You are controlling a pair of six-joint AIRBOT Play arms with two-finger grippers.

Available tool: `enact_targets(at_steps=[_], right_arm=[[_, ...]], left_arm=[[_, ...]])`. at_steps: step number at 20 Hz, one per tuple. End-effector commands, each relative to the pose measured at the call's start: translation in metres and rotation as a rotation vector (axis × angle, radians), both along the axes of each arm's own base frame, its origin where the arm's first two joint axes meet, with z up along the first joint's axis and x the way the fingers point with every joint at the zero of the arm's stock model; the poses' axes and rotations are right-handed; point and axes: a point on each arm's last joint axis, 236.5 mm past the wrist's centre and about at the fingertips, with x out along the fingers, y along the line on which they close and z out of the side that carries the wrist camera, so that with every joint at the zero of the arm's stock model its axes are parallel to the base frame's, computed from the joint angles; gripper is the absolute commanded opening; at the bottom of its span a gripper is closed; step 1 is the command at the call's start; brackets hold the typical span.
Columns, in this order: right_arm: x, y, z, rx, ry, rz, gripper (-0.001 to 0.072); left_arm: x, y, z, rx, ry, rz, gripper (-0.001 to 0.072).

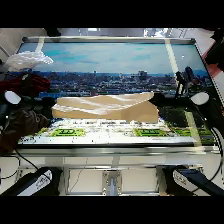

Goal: Fold the shirts.

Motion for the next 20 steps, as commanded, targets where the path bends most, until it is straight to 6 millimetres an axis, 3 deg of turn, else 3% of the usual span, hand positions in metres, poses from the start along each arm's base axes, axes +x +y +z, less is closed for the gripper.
enact_targets(at_steps=[1, 3, 6, 11, 13, 16, 20], right_arm=[[0.048, -0.016, -0.025, -0.052, 0.007, -0.028, 0.0018], [0.065, -0.016, -0.034, -0.056, 0.009, -0.035, 0.0018], [0.073, -0.008, -0.060, -0.059, 0.053, -0.014, 0.0018], [0.081, 0.003, -0.102, -0.083, 0.087, -0.017, 0.0018], [0.087, 0.002, -0.110, -0.088, 0.080, -0.037, 0.0018], [0.089, -0.001, -0.115, -0.094, 0.080, -0.048, 0.0018], [0.091, -0.002, -0.116, -0.098, 0.077, -0.053, 0.0017]], left_arm=[[0.007, 0.046, -0.020, 0.216, 0.062, 0.063, 0.0006], [0.021, 0.047, -0.020, 0.233, 0.036, 0.047, 0.0007], [0.047, 0.036, -0.025, 0.235, 0.000, 0.012, 0.0008], [0.082, -0.005, -0.044, 0.231, -0.066, -0.087, 0.0008], [0.083, -0.017, -0.066, 0.228, -0.031, -0.118, 0.0008], [0.077, -0.011, -0.096, 0.208, 0.037, -0.065, 0.0008], [0.083, -0.004, -0.099, 0.200, 0.020, -0.038, 0.0008]])
